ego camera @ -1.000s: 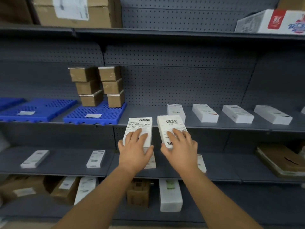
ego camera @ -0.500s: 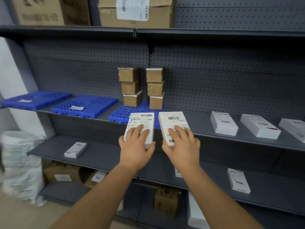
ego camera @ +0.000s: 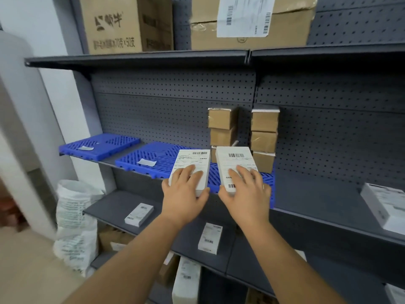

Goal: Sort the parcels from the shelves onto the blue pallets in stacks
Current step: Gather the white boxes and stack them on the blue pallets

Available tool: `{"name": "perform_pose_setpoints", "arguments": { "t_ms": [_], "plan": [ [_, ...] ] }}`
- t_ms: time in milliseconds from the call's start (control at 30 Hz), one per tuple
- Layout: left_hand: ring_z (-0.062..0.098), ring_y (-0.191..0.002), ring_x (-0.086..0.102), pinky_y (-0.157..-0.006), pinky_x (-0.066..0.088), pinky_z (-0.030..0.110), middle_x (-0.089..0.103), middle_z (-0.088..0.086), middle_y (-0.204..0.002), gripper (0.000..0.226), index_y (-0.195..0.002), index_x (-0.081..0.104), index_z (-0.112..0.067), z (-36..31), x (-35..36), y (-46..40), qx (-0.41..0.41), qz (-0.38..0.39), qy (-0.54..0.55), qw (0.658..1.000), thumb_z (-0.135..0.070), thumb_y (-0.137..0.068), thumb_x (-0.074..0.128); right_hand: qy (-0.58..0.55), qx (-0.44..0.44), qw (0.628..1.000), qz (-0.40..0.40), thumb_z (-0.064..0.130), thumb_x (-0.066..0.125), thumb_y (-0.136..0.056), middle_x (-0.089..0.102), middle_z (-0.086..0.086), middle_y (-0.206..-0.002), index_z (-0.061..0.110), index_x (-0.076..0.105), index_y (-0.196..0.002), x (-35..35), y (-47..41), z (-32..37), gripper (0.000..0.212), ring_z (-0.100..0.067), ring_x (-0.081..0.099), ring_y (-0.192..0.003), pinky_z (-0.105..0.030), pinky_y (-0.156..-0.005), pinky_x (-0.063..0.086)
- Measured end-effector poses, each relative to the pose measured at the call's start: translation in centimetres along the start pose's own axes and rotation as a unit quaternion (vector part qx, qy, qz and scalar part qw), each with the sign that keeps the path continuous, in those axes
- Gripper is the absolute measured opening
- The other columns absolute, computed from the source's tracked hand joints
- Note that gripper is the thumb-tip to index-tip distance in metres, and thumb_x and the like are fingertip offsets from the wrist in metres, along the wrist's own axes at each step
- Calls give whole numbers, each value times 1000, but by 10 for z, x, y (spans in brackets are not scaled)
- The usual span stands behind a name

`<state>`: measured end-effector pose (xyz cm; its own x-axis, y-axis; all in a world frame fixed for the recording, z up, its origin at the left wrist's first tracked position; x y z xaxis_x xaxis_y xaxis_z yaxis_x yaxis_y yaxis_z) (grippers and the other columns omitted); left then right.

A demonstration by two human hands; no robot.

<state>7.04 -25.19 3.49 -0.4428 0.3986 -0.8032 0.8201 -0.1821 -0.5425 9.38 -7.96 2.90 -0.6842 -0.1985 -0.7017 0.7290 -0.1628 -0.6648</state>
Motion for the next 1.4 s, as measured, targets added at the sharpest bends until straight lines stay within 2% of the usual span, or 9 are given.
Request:
{"name": "perform_pose_setpoints", "arguments": {
  "t_ms": [100,433,833,1000,1200,1400],
  "plan": [
    [20,-137,26,-104,27,54,34,-6,-150,55,-134,47,-29,21,4,-10,-2,3,0,1000,-58,-87,43,3,-2,1000,11,54,56,-81,51,5,-140,28,59,-127,16,-8,13,53,-27,38,-131,-54,-92,37],
    [18,-136,27,-101,29,52,36,-8,-148,56,-133,48,-29,104,6,-47,27,-4,32,999,-58,-86,42,46,14,999,-19,57,39,-77,56,5,-135,27,63,-121,52,-33,87,59,-29,43,-127,-53,-89,40],
    [16,-137,23,-106,22,52,33,-9,-150,54,-137,46,-29,208,-2,-94,88,18,89,992,-54,-89,47,125,74,989,-4,54,55,-79,53,7,-137,28,61,-124,96,-60,187,52,-24,38,-128,-48,-89,36],
    [16,-136,24,-105,23,52,34,-9,-149,53,-136,47,-29,239,14,-119,94,20,97,991,-55,-89,48,135,80,988,14,55,53,-81,50,7,-139,28,59,-127,123,-81,204,53,-24,37,-130,-49,-91,35],
    [14,-136,23,-105,21,49,33,-10,-149,53,-136,46,-31,268,32,-162,89,31,83,992,-55,-90,47,137,81,987,0,54,57,-78,56,7,-132,28,63,-119,168,-118,210,50,-24,45,-123,-48,-84,40],
    [13,-136,23,-105,22,48,34,-13,-148,53,-137,43,-33,297,50,-219,37,75,57,995,-56,-90,44,121,99,987,47,56,47,-84,46,10,-142,30,54,-131,206,-161,210,53,-22,35,-130,-48,-93,34]
  ]
}}
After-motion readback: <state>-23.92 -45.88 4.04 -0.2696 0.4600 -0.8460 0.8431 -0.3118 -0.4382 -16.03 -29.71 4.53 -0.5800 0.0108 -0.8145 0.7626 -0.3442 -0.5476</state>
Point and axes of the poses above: each hand's wrist, its own y-axis away from the middle knuckle, its own x-axis out of the palm, z = x × y, the point moved 2 cm from there along -y, towards the middle knuckle
